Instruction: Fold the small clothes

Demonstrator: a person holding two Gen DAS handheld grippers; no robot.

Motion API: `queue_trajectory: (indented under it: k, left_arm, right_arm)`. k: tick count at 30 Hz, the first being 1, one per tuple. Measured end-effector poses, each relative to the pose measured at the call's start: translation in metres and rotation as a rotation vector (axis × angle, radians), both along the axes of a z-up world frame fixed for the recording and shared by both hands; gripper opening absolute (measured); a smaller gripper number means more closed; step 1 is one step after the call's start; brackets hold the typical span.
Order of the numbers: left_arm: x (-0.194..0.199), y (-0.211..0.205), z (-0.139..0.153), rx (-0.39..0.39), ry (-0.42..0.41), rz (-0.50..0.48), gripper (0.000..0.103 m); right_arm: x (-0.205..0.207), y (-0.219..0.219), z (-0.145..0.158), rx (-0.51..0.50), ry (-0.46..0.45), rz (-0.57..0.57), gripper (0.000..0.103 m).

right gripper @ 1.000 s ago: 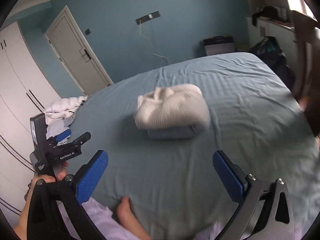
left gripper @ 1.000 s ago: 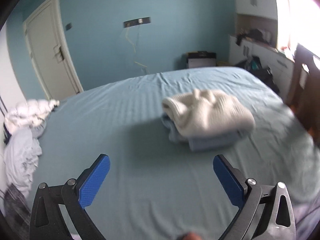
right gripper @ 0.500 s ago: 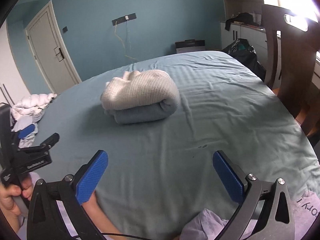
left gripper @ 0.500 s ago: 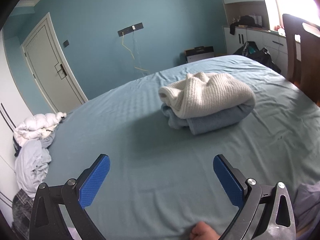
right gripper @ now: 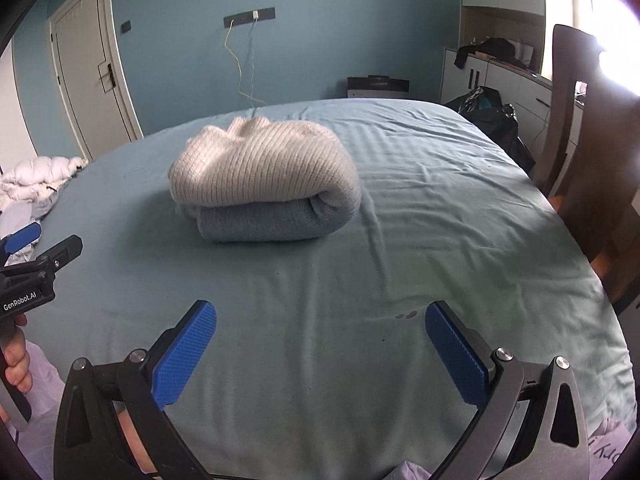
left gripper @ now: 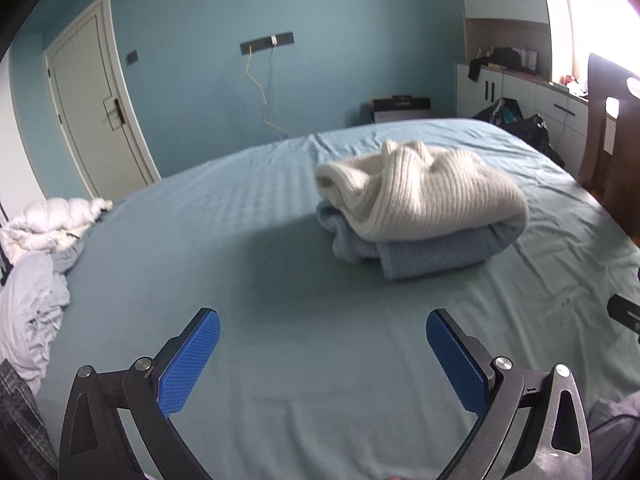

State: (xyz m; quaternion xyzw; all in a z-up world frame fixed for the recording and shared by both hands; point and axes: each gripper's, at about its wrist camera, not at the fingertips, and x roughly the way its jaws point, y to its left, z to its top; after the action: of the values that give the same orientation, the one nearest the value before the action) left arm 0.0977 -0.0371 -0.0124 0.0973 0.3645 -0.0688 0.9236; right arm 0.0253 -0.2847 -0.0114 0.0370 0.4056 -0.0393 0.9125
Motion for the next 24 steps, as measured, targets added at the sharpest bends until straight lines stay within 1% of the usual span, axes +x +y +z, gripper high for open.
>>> queue_trajectory:
  k: [5,10,14,24]
  left_arm:
    - [0.007,-0.005,-0.019,0.029,0.048,-0.009,0.103]
    - [0.008,-0.009,-0.027,0.038,0.070,-0.010,0.103]
    - [0.006,-0.011,-0.029,0.050,0.073,-0.012,0.103]
    - [0.005,-0.009,-0.029,0.045,0.078,-0.004,0.103]
  right_arm:
    - [0.003,-0.001,-0.007,-0.005,0.021,-0.006,0.102]
    - [0.000,0.002,-0.010,-0.024,0.038,0.002,0.102]
    - [-0.004,0.005,-0.007,-0.034,0.032,0.012,0.102]
    - [-0.005,0.003,-0.005,-0.027,0.036,-0.005,0.102]
